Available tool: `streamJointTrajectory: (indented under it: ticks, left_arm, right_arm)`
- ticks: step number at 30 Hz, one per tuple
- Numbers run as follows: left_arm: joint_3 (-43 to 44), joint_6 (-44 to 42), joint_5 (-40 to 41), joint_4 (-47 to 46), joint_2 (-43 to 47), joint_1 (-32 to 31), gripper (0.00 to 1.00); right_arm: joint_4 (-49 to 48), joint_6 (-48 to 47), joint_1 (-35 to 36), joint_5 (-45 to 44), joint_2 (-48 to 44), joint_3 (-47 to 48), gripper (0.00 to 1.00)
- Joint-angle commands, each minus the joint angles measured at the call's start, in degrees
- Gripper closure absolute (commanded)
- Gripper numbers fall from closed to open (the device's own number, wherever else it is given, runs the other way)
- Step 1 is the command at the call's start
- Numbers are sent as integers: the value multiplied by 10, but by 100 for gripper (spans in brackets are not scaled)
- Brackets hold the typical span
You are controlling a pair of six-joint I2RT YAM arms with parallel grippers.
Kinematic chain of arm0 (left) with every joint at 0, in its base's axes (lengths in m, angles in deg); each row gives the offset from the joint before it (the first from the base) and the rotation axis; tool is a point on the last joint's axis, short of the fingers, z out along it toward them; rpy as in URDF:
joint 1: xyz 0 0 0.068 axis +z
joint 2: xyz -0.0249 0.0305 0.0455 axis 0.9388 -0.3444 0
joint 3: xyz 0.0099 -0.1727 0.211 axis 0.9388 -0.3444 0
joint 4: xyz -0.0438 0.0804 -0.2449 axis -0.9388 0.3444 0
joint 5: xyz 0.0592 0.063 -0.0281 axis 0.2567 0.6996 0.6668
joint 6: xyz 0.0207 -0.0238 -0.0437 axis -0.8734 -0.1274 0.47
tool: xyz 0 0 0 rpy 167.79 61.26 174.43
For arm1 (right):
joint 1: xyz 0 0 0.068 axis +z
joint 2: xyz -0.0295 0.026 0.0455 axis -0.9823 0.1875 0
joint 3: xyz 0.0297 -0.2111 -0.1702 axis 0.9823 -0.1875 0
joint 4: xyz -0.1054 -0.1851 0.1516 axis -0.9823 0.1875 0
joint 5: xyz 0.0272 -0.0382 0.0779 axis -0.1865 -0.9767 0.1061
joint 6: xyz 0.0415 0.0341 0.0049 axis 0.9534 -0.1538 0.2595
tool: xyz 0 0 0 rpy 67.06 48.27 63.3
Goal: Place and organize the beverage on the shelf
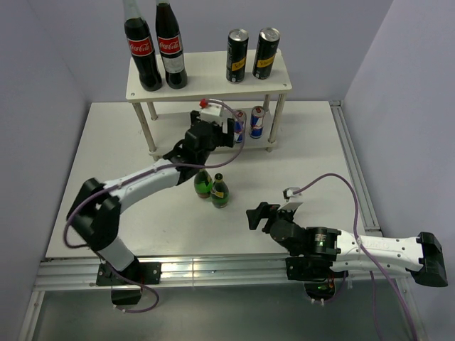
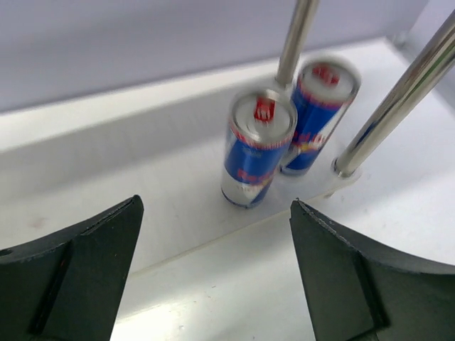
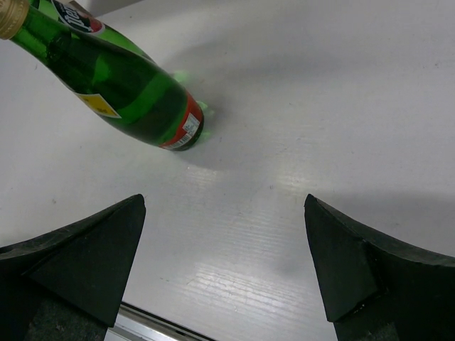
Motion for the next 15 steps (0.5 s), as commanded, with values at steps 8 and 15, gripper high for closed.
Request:
streamJointTrajectory:
  ticks: [8,15]
  left_arm:
    - [-87,63,84,114,299,-5,10]
    - [-234,169,83,234,469,-49,11]
  right_arm:
    - [-18,1,5,-21,10,3,0]
    - [-19,-1,5,-21,3,2,0]
